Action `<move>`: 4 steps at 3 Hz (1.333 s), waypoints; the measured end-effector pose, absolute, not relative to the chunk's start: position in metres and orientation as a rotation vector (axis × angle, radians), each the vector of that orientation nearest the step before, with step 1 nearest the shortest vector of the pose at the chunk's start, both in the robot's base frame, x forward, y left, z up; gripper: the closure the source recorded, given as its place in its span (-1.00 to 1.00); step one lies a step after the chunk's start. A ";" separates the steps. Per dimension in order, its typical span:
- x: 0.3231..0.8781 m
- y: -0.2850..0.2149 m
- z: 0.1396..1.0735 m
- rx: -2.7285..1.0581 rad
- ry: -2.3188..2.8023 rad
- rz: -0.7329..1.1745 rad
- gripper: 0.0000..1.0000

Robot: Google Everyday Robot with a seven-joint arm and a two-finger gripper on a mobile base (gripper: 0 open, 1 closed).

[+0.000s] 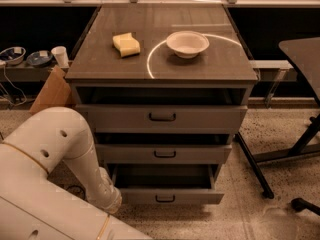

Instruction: Close bottom drawer

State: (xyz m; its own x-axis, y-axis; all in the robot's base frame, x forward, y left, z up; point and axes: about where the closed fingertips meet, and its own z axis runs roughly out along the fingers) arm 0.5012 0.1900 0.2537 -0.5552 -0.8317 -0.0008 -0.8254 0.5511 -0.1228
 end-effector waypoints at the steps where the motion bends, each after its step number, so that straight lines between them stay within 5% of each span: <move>1: 0.500 0.212 0.246 -1.435 2.721 -0.125 1.00; 4: 0.525 0.275 0.212 -1.367 2.726 -0.036 1.00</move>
Offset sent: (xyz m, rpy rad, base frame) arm 0.0256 0.1100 -0.0273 0.1079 0.0082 -0.0251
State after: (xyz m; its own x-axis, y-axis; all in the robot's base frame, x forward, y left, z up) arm 0.5253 0.2753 0.2121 -0.5950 -0.8006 -0.0716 -0.7984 0.5989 -0.0621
